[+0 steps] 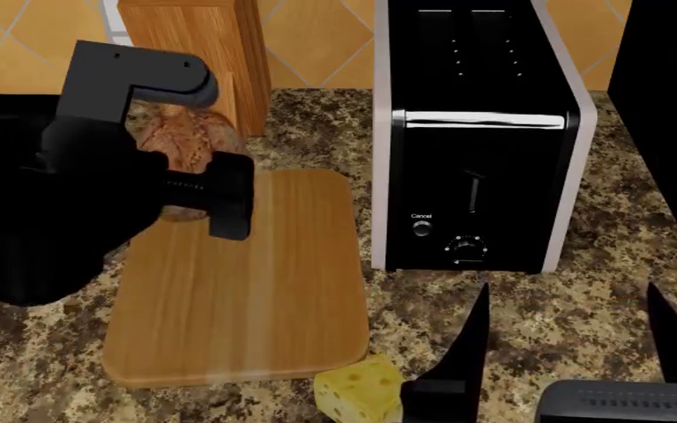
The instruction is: Place the bread and cheese on the cutting board.
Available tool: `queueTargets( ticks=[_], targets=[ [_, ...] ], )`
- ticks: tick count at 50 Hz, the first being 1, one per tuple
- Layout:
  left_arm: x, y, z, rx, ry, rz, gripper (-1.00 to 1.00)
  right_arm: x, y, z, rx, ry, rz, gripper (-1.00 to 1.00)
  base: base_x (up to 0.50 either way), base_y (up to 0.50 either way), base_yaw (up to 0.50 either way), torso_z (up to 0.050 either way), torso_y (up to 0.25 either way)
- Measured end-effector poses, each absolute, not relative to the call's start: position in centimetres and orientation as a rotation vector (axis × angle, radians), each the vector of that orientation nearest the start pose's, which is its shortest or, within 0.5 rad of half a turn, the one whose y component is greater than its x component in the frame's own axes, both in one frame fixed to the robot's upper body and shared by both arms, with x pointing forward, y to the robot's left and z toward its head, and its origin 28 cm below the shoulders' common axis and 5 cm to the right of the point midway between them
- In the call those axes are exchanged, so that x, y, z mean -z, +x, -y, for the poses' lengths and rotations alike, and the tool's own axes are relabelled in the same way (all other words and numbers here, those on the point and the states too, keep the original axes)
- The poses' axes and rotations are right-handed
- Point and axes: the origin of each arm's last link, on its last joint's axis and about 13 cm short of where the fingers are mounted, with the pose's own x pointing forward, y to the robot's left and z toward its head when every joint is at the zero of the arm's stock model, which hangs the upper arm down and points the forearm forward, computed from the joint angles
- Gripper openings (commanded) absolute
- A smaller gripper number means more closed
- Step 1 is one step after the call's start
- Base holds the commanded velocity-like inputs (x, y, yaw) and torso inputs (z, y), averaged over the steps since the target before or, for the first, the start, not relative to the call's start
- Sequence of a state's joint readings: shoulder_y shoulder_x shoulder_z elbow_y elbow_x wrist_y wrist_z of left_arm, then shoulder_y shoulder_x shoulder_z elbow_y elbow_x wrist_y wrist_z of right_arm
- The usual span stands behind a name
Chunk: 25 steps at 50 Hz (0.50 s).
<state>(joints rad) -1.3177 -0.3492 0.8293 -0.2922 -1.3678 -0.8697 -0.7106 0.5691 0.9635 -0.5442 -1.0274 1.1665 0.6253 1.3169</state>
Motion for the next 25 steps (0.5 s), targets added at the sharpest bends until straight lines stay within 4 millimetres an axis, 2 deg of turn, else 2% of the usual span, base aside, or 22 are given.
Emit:
queueTargets(
  ticks=[11,25],
  targets=[
    [-23.0,35.9,-16.3,0.145,0.069,-0.432,-1.0,-20.3,14.7,10.7,0.117,-0.184,0.144,1.0,0.0,0.0,0.0,0.0,0.0],
    [-20.1,35.7,-16.3,0.137,0.073,-0.462,-1.0,-20.2,14.8,10.6,0.111,-0.184,0.14,1.0,0.0,0.0,0.0,0.0,0.0]
  ],
)
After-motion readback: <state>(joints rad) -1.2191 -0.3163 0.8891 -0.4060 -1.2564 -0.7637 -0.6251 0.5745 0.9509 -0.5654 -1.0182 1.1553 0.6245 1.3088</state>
